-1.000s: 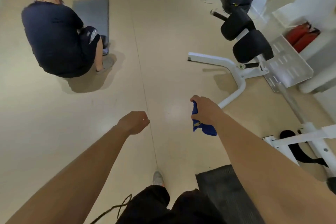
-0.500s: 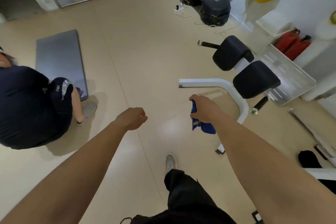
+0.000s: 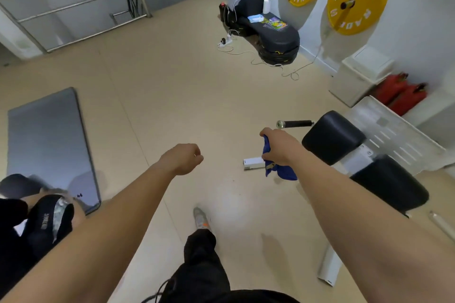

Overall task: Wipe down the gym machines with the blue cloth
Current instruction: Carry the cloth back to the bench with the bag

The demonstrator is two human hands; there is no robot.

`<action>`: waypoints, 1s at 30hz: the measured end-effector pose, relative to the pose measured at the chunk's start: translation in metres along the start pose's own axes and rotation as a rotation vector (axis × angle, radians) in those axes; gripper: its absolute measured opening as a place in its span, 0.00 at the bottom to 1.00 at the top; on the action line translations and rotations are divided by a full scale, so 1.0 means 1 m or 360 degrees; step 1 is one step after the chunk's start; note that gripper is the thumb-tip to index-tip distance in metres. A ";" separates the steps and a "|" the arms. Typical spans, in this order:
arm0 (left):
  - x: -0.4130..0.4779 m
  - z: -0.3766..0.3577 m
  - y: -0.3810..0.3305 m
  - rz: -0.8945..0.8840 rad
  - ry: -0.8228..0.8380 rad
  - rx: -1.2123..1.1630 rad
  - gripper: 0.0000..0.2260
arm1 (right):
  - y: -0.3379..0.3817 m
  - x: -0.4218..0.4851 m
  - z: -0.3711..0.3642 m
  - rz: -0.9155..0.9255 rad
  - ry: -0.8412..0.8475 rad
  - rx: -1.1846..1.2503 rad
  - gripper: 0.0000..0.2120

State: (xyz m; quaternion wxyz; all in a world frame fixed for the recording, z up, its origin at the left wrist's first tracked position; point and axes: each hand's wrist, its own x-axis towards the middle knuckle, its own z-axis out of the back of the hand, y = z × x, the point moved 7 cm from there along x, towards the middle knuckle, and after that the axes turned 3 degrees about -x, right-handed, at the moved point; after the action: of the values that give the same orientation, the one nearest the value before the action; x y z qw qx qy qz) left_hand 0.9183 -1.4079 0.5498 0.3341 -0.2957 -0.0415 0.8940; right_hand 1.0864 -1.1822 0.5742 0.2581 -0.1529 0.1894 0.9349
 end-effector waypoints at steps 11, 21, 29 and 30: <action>0.285 0.188 0.040 -0.0192 0.0100 0.0170 0.13 | 0.032 0.267 0.123 -0.0243 -0.0080 0.0177 0.31; 0.546 0.302 -0.008 -0.0391 0.0156 0.0255 0.11 | -0.030 0.499 0.199 -0.0428 -0.0113 0.0255 0.31; 0.722 0.401 -0.081 -0.0450 0.0217 0.0225 0.10 | -0.095 0.659 0.300 -0.0545 -0.0103 0.0297 0.30; 0.743 0.412 -0.091 -0.0469 0.0228 0.0229 0.10 | -0.102 0.679 0.311 -0.0553 -0.0094 0.0296 0.30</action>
State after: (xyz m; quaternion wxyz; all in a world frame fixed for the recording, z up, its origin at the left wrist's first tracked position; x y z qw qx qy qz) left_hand 0.2943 -0.8244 0.5405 0.4839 -0.3247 0.0034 0.8127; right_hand 0.5265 -0.6777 0.5597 0.4341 -0.1313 0.2380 0.8589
